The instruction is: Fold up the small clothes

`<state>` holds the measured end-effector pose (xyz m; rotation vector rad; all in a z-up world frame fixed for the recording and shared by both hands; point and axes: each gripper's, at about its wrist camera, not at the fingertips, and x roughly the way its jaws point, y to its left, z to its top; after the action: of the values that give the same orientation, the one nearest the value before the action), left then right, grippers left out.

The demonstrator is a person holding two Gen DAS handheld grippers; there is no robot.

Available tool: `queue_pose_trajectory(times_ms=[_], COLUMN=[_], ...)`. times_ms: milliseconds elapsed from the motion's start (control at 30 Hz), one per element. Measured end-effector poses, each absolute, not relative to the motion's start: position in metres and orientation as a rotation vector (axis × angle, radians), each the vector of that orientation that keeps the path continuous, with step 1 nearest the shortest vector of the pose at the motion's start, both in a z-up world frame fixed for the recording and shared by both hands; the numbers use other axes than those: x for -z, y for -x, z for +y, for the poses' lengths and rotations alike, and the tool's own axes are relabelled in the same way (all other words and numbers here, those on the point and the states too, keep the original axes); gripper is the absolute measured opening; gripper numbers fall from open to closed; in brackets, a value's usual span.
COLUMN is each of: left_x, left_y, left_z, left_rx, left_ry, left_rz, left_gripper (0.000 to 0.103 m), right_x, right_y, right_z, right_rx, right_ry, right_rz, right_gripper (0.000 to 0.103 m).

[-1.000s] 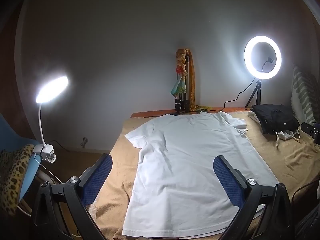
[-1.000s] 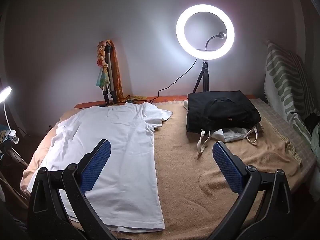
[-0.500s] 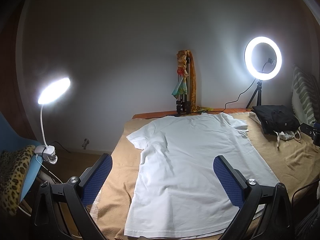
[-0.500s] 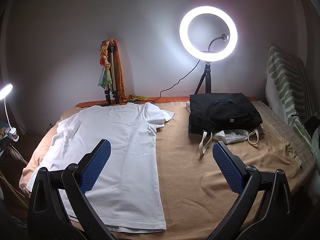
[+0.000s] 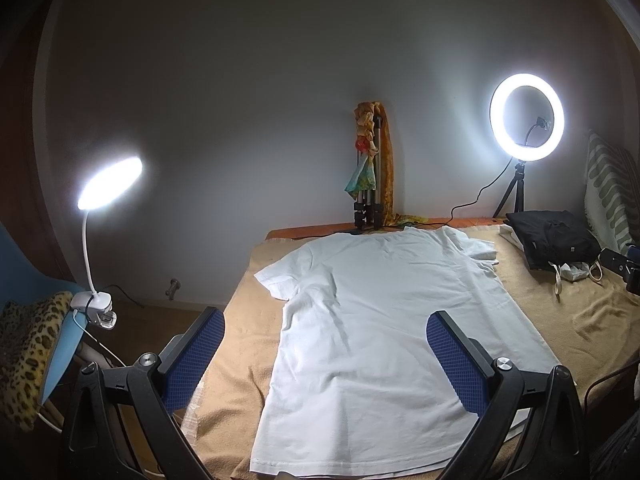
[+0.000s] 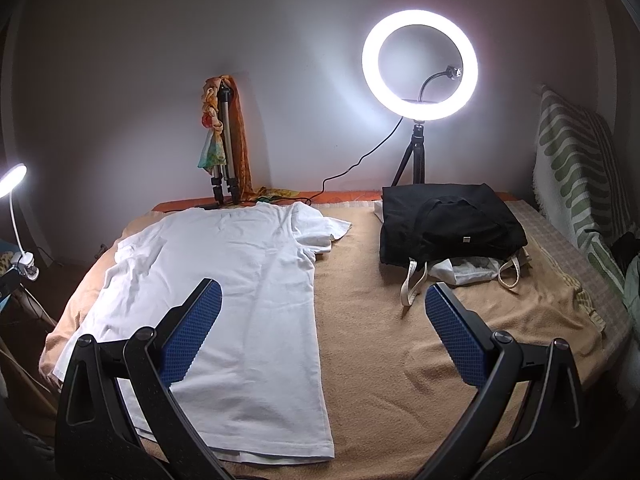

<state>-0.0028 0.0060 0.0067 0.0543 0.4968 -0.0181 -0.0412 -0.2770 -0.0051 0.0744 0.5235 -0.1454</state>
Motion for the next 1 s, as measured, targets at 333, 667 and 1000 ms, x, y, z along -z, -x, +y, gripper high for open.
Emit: queue_pose_trajectory(times_ms=[333,667,1000], left_x=[-0.0060,-0.0058,-0.0056], left_y=[0.0030,0.0030,0.0032], left_z=[0.0061,0.0065,0.0069], left_rx=[0.018,0.018,0.018], left_ry=[-0.054,-0.056,-0.056], left_rz=[0.497,0.497,0.497], left_gripper=[0.102,0.102,0.102], right_x=[0.0082,0.0075,0.0070], right_y=[0.0421,0.0419,0.0416], right_z=[-0.2748,-0.2737,-0.2734], right_rx=[0.135,0.135,0.131], right_ry=[-0.075,-0.074,-0.080], right_rz=[0.530,0.532,0.534], right_gripper=[0.103,0.103,0.103])
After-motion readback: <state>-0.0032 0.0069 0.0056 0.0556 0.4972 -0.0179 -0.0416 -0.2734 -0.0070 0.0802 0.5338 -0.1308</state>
